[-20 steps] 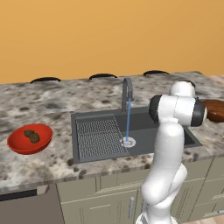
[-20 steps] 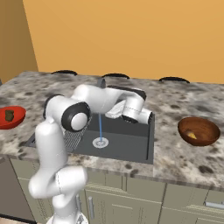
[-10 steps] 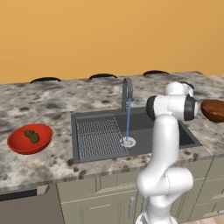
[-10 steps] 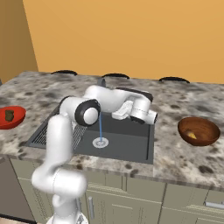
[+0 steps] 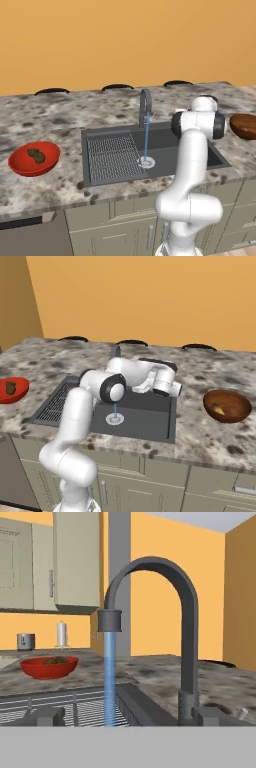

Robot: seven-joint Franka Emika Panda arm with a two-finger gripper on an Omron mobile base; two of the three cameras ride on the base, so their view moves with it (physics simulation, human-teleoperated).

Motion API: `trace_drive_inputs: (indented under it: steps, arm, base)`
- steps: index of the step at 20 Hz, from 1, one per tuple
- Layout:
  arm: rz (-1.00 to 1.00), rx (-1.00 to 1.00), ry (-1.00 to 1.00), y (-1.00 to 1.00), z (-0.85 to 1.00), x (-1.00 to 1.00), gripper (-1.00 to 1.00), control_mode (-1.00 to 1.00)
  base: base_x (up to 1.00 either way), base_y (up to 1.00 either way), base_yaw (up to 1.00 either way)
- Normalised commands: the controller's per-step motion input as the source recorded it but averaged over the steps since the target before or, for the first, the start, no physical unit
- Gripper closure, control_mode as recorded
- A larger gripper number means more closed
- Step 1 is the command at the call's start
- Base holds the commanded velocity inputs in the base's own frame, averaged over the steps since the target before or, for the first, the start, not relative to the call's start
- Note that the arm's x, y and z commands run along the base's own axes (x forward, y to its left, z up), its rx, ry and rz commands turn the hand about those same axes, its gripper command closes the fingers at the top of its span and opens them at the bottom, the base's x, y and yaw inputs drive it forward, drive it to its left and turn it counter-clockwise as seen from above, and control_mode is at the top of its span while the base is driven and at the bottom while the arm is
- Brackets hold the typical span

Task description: Pick the kiwis from the sink and place them in one bowl. Place the pear in the other bowl. Then turn off the sink faucet.

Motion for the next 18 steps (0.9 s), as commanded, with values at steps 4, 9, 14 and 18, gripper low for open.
trace_drive_inputs:
  steps: [4,9,14,18]
  arm:
    - [0.00,-0.04,0.00,0.12,-0.14,0.31,-1.00,-1.00]
    - [0.00,-0.04,0.00,0.06,-0.17,0.38,-1.00,-1.00]
    - [0.00,-0.03,0.00,0.04,-0.12,0.41,-1.00,-1.00]
    - [0.00,0.00,0.00,0.00,-0.10,0.37,-1.00,-1.00]
  base:
    - [0.00,0.00,0.00]
    - [0.00,0.00,0.00]
    - [0.00,0.00,0.00]
    - [0.00,0.00,0.00]
